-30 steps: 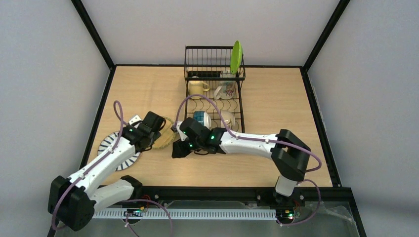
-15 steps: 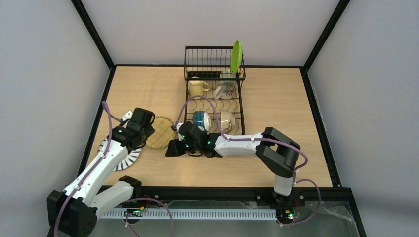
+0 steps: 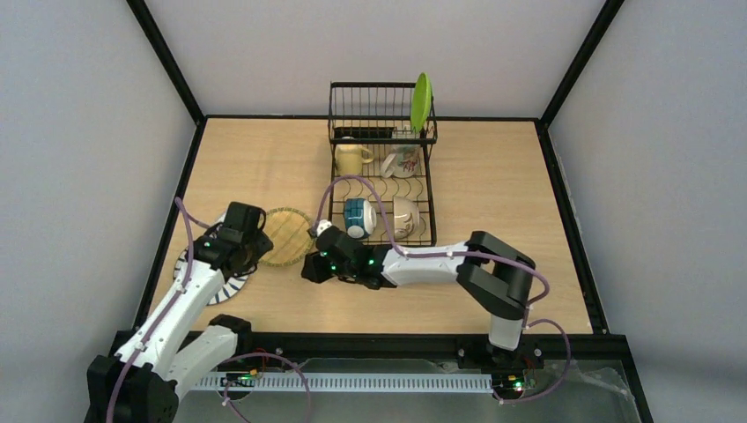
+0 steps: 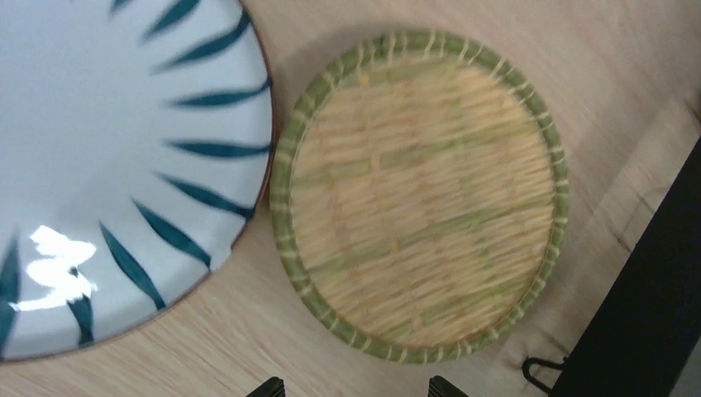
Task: Load the mixed dishes into the dish rack
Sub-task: Move the plate to the center of the board.
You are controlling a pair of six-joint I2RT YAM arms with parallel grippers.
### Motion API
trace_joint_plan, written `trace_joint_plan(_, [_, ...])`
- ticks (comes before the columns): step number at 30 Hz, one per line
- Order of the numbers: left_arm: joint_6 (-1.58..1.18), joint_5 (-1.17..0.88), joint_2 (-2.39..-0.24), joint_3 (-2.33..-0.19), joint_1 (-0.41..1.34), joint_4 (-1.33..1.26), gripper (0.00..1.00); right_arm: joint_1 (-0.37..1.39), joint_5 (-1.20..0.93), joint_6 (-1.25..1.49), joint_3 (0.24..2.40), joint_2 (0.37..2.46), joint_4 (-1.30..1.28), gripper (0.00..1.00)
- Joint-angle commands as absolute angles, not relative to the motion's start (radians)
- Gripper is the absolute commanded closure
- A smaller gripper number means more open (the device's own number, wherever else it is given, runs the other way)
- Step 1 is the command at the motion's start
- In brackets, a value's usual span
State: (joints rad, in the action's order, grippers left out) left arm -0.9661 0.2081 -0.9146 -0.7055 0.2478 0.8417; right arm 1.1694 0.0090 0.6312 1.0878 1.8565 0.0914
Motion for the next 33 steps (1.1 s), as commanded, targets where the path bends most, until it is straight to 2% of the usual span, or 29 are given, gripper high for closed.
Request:
trace_joint_plan(1, [-1.131, 0.084, -0.839, -0.601, 0.244, 0.859, 0.01, 1.173, 0.103, 0.569, 1.063, 1.715, 0.043, 0.02])
trace_joint_plan(9, [-1.416, 0.078, -0.599, -0.484, 0.247, 0.912, 0.01, 1.173, 0.128, 0.512, 1.048, 1.549, -0.031, 0.01])
trace_joint_plan(17, [-1.485, 0.136, -0.527, -0.409, 0.260, 0.900, 0.01, 1.173, 0.111, 0.477, 1.057, 1.464, -0.070, 0.01])
trace_joint_plan(26, [-1.229, 0.257, -0.803, -0.638, 0.275, 0.811, 0.01, 1.173, 0.135, 0.430, 1.062, 1.422, -0.100, 0.00])
trace_joint_plan(29, [-1.064, 0.277, -0.936, -0.785, 0.251, 0.797, 0.01, 1.174, 0.161, 0.411, 1.061, 1.407, -0.107, 0.00])
trace_joint_plan(33, [-0.835, 0.147, -1.114, -0.909, 0.122, 0.768, 0.01, 1.173, 0.190, 0.391, 1.062, 1.394, -0.116, 0.00])
